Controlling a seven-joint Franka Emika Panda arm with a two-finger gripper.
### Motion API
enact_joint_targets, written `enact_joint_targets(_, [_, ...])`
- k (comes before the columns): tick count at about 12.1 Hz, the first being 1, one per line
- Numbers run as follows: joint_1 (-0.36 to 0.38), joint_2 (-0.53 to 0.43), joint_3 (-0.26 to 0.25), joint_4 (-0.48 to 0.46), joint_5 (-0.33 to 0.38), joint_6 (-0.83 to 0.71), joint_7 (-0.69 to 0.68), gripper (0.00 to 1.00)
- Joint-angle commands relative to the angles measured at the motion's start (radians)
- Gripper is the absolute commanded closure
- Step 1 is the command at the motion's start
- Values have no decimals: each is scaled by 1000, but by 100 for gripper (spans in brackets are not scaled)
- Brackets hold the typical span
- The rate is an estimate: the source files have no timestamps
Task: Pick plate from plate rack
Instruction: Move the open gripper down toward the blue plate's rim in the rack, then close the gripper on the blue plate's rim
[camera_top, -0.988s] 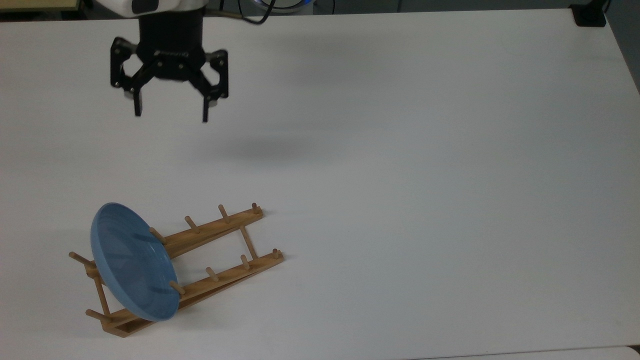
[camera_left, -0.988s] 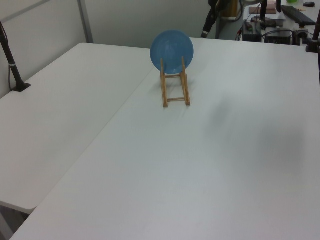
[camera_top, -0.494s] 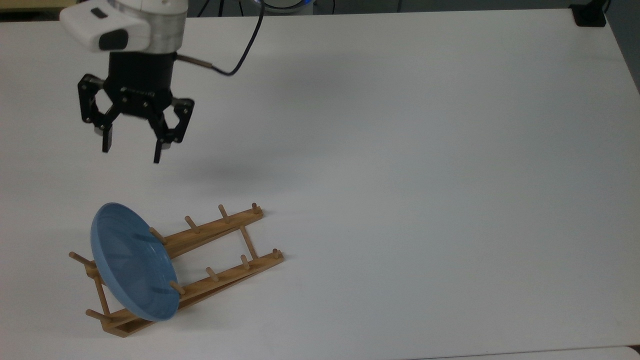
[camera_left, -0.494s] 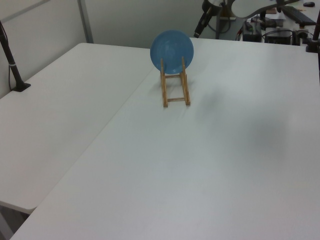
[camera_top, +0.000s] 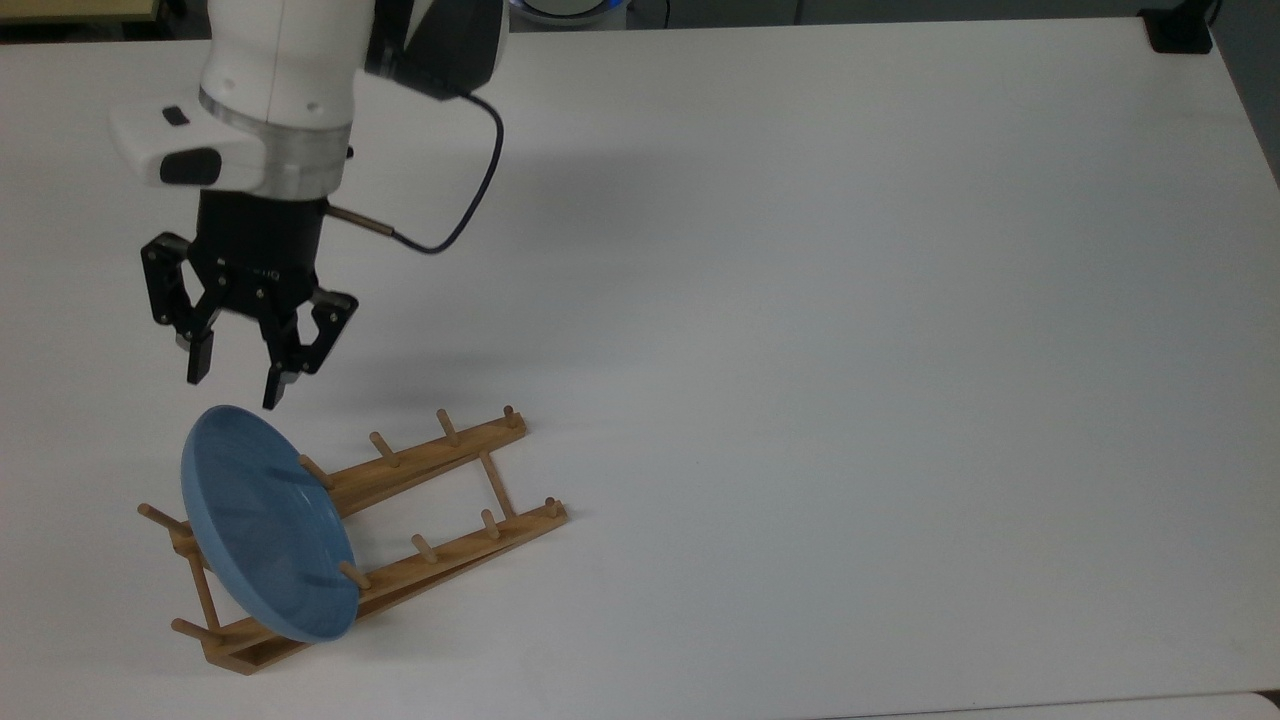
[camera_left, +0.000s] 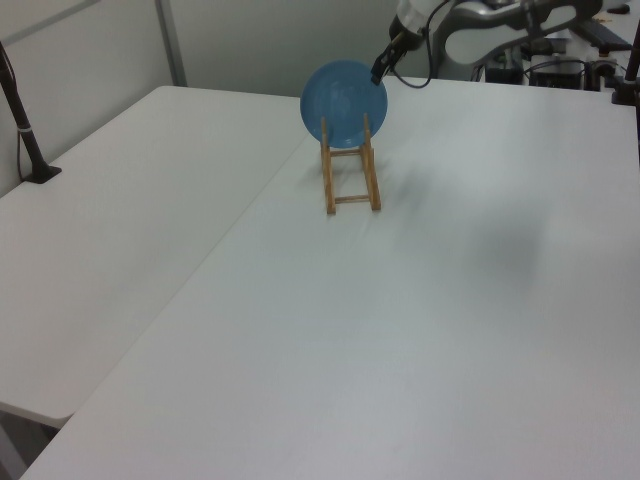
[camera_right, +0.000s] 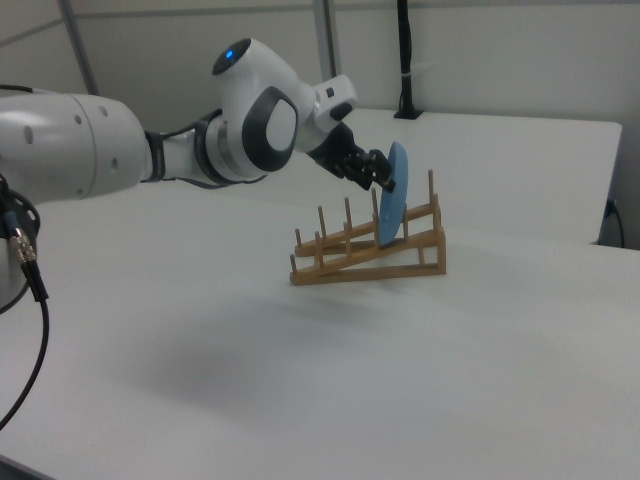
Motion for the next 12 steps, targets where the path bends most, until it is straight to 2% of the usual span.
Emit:
enact_joint_targets(1, [0,55,-17,68,-43,41,63,50])
enact_joint_targets(3, [-3,66,-17,70,-46,44,63,55])
enact_joint_targets(6, [-11,74,-17,87,-46,44,63,73])
enact_joint_targets(10, [-19,72,-17,87,-49,45,54,81])
enact_joint_targets(12, [-23,66,-17,87,-75,45,54,90])
